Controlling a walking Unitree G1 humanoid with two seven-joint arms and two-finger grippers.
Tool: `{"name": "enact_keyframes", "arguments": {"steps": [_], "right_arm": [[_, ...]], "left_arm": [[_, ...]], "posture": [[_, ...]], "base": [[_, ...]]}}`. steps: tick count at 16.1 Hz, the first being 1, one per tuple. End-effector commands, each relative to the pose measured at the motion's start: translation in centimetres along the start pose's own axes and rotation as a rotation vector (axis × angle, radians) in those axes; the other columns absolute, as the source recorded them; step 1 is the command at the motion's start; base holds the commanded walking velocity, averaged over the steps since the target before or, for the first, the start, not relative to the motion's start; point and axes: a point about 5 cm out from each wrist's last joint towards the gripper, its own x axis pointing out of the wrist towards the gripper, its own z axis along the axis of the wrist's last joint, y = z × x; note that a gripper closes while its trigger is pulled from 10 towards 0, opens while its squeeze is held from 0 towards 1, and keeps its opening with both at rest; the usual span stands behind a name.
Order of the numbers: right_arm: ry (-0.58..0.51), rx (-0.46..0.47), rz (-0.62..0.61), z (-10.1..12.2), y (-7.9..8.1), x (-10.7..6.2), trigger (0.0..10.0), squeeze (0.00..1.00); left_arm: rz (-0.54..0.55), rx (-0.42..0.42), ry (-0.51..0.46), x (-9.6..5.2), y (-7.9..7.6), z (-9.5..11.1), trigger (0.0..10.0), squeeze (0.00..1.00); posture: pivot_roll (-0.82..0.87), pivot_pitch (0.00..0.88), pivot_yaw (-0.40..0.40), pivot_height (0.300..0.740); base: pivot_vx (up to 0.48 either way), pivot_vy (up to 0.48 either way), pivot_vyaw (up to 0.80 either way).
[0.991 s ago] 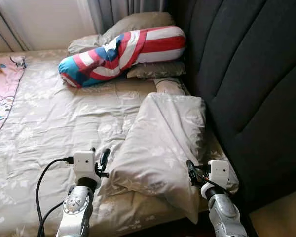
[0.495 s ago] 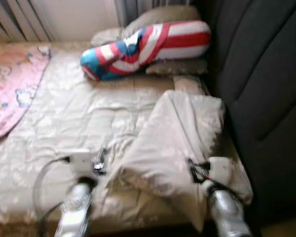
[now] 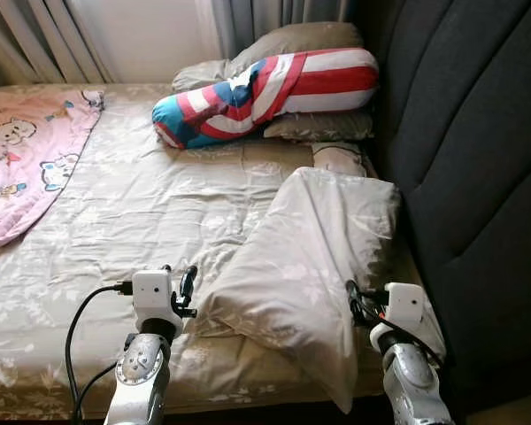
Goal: Clean up the room
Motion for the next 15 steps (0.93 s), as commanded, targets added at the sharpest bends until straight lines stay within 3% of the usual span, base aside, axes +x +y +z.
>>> {"name": "enact_keyframes", "arguments": {"steps": [1,5,15], "right_arm": [[-0.027,-0.014,-0.017,0.44,-0.09,-0.01,10.0,0.00],[-0.043,-0.029,-0.033,0.60,-0.19,-0.13,10.0,0.00],[-0.039,-0.028,0.009,0.46,0.74,-0.14,10.0,0.00]], "left_arm": [[0.005,-0.014,0.004,-0.25,0.29,-0.17,10.0,0.00],[-0.003,-0.013,-0.011,0.02,0.43,0.18,10.0,0.00],[-0.004,-0.026,-0.028,-0.04,0.39,0.47,10.0,0.00]], "posture": [[-0.01,0.075,0.002,0.696],[-0.02,0.072,0.000,0.666],[-0.01,0.053,-0.003,0.666]], "base": [[0.000,0.000,0.00],[0.000,0.000,0.00],[0.000,0.000,0.00]]}}
